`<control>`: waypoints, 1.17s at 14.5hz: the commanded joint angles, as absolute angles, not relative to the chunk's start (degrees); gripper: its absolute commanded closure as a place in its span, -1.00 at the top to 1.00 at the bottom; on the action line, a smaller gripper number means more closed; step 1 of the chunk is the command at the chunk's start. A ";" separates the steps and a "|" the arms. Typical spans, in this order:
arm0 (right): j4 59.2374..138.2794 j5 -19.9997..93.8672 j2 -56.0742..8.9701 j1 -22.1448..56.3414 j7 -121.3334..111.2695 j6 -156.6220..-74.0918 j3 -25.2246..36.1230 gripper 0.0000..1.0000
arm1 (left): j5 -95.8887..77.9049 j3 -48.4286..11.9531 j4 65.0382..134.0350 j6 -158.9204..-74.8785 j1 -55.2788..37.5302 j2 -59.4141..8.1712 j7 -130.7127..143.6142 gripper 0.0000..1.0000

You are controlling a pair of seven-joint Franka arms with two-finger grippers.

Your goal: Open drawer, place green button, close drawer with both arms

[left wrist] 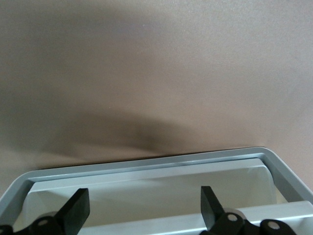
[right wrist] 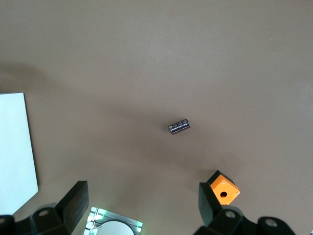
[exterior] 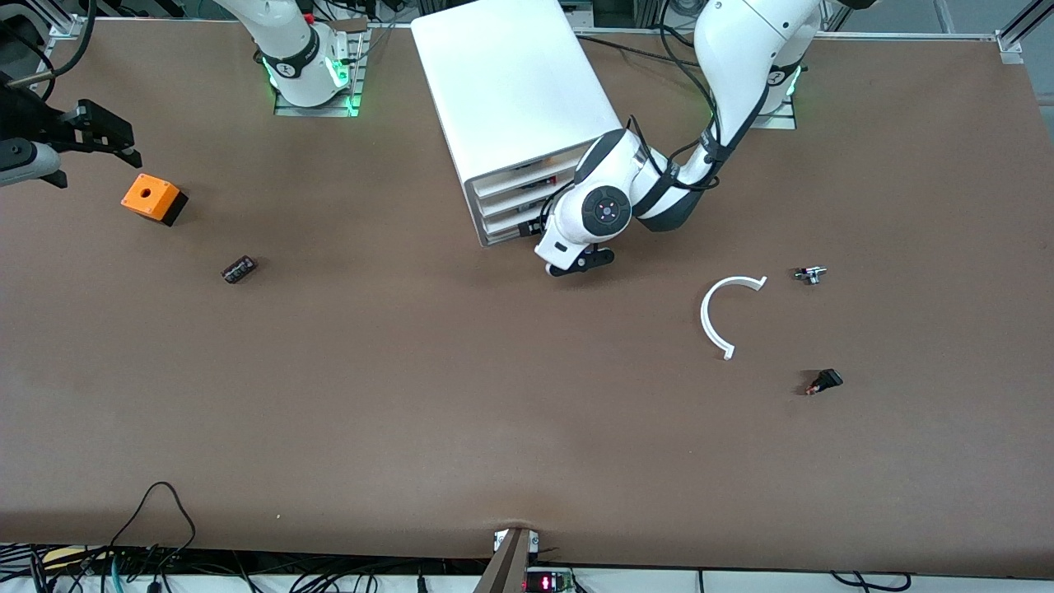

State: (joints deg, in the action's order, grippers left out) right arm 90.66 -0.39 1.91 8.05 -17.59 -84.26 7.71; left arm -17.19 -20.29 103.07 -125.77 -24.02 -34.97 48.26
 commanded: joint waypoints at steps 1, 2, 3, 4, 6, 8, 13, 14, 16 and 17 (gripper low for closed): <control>92.37 -0.79 3.25 8.09 -16.35 -85.17 7.38 1.00 | -18.72 -20.57 103.71 -124.37 -23.99 -34.28 48.52 0.99; 92.37 -0.70 3.16 7.91 -16.96 -85.25 7.73 1.00 | -18.72 -20.57 103.71 -124.37 -23.99 -34.19 48.43 0.99; 92.37 -0.62 3.08 7.91 -17.05 -85.25 7.91 1.00 | -18.72 -20.57 103.54 -124.37 -23.99 -34.28 48.43 0.99; 92.37 -0.70 3.08 8.00 -17.05 -85.17 7.74 1.00 | -18.72 -20.57 103.36 -124.37 -23.99 -34.28 48.43 0.99; 92.37 -0.70 2.64 8.00 -17.22 -85.08 7.65 1.00 | -18.11 -20.39 103.01 -124.28 -23.12 -33.49 47.99 1.00; 92.37 -0.70 2.64 8.00 -17.92 -84.90 7.73 1.00 | -17.58 -19.60 101.79 -123.49 -22.68 -32.17 47.90 1.00; 92.37 -0.79 2.64 8.00 -18.02 -84.20 7.73 1.00 | -2.22 -19.16 88.62 -106.12 -19.17 -31.64 47.46 1.00; 92.37 -0.79 2.64 8.00 -18.10 -84.11 7.73 1.00 | 0.24 -19.33 86.51 -102.86 -18.03 -31.64 45.72 1.00; 92.37 -0.79 2.64 8.00 -18.11 -83.59 7.91 1.00 | 3.24 -19.16 84.12 -97.67 -16.09 -29.90 40.19 1.00; 92.29 -0.79 2.72 8.00 -18.11 -83.58 7.91 1.00 | 4.03 -19.25 83.85 -96.69 -13.73 -28.49 37.12 1.00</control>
State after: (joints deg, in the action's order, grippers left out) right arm 91.59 -0.39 1.90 7.98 -17.70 -83.96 7.83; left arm 1.61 -19.23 85.42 -100.19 -16.42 -30.55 42.60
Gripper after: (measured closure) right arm 0.000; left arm 0.000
